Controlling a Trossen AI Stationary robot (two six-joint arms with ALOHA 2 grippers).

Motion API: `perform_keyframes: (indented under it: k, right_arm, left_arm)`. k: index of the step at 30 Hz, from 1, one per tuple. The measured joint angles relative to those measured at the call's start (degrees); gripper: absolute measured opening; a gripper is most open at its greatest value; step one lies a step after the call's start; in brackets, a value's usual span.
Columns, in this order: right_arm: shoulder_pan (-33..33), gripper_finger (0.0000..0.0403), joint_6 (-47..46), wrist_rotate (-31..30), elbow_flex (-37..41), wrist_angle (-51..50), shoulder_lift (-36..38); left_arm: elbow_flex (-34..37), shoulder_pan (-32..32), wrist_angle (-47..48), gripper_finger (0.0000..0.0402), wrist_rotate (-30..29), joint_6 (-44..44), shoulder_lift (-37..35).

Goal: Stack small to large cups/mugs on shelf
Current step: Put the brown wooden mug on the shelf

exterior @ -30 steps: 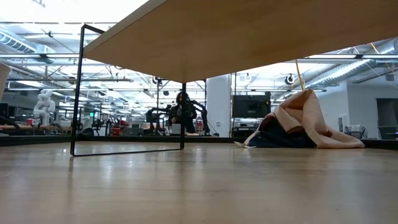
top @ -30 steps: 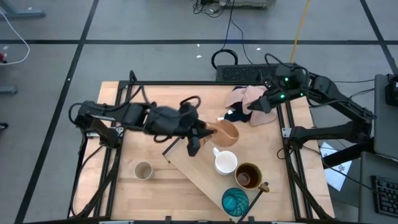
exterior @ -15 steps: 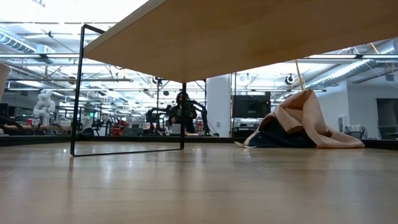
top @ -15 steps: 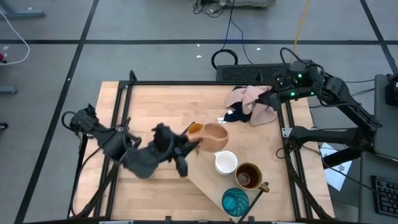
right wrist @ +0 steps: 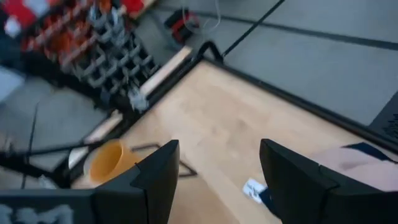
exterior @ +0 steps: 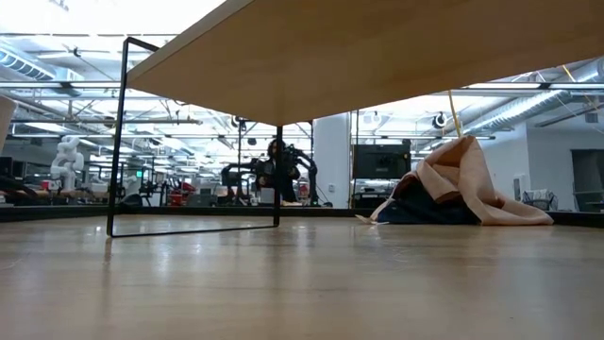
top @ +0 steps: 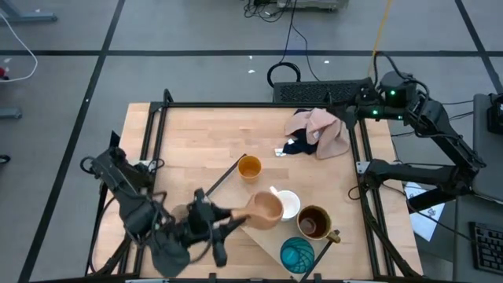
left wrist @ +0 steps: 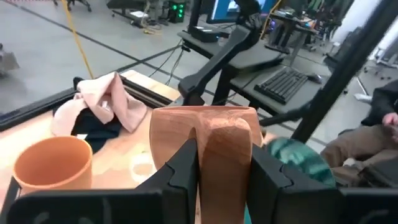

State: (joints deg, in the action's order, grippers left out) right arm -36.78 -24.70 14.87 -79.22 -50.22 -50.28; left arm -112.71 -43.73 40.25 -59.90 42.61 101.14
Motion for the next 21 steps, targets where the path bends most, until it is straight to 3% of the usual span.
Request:
perform_keyframes:
  k: [21]
  right_arm:
    - [-1.24,0.0212,-12.12,0.18,0.0,14.69,1.09]
  left_arm:
    - [0.0,-8.28,-1.8,0.0091,-18.61,5.78,12.47]
